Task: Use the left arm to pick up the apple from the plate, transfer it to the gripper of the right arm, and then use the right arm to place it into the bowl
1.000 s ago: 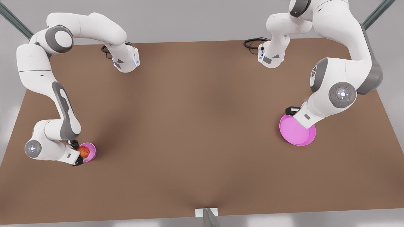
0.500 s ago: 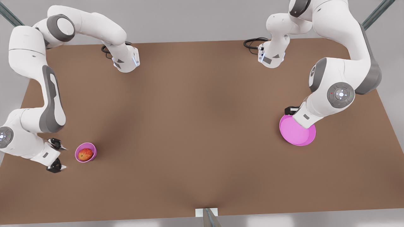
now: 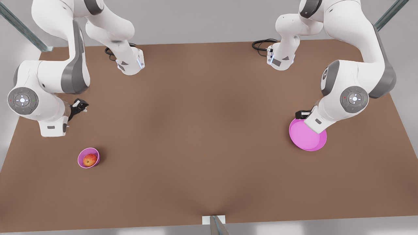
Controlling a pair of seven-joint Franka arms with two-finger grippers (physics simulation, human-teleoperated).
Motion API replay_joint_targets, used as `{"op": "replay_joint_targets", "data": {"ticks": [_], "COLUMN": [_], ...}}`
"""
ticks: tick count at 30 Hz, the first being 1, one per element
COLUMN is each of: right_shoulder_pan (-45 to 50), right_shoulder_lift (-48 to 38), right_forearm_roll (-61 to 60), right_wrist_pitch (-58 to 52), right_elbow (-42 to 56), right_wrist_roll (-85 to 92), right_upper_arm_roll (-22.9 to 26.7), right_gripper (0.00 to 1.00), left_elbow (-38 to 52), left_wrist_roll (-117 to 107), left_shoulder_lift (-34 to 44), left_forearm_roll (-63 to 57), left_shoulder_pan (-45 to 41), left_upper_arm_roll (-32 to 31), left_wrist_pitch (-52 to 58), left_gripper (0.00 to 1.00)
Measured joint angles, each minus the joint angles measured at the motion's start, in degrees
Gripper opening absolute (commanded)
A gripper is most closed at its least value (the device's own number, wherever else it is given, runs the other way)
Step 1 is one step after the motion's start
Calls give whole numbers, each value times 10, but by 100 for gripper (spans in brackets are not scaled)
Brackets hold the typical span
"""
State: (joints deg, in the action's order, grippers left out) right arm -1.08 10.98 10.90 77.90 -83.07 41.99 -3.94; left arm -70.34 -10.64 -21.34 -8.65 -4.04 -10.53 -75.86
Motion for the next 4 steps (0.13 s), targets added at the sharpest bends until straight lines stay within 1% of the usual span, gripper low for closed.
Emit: {"op": "replay_joint_targets", "data": {"ticks": [4], "right_shoulder_pan": [3], "right_shoulder_lift": [-34], "right_forearm_roll": [-24], "right_wrist_pitch": [0], "right_elbow": [-34], "right_wrist_roll": [-86], "right_upper_arm_roll": [15], "right_gripper": [100], "left_elbow": [0], "left_wrist_roll": [-1], "left_shoulder_lift": [0], "left_forearm_roll": [0], "left_shoulder_pan": [0], "left_upper_arm_roll": [0], "left_wrist_pitch": [2], "left_gripper": [100]}}
